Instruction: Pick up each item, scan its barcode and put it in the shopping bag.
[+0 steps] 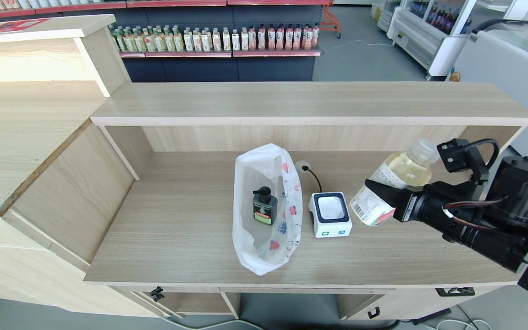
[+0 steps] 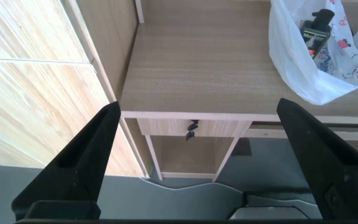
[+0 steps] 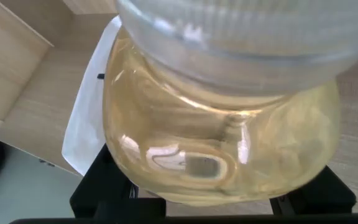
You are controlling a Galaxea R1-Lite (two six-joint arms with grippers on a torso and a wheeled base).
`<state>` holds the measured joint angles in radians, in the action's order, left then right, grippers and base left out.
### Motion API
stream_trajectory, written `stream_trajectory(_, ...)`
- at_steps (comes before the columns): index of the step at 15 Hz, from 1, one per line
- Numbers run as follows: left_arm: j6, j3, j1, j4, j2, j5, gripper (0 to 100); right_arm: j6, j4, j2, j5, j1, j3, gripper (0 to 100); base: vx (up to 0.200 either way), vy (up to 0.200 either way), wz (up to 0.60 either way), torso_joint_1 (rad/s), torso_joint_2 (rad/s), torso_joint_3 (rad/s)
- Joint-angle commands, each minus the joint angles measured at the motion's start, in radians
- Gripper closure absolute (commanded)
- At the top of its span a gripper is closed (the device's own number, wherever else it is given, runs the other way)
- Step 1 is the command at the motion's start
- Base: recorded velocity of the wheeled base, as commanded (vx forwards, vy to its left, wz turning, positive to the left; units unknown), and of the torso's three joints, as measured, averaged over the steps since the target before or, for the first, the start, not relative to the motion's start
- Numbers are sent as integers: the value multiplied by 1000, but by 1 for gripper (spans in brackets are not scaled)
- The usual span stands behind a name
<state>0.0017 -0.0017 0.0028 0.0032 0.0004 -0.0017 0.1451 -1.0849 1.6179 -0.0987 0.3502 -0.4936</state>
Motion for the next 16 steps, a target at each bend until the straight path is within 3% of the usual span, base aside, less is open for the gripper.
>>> stream_trajectory(1, 0, 0, 0, 0, 0, 0, 0, 2, 3, -53, -1, 24, 7, 100, 0, 0, 0, 0, 0, 0)
stream_trajectory(14, 0, 0, 0, 0, 0, 0, 0, 1, 10, -81, -1, 24, 44, 100, 0, 0, 0, 0, 0, 0)
stream_trajectory(16, -3, 0, 0, 0, 0, 0, 0, 1, 10, -85, -3, 24, 52, 100, 0, 200, 0, 0, 2, 0)
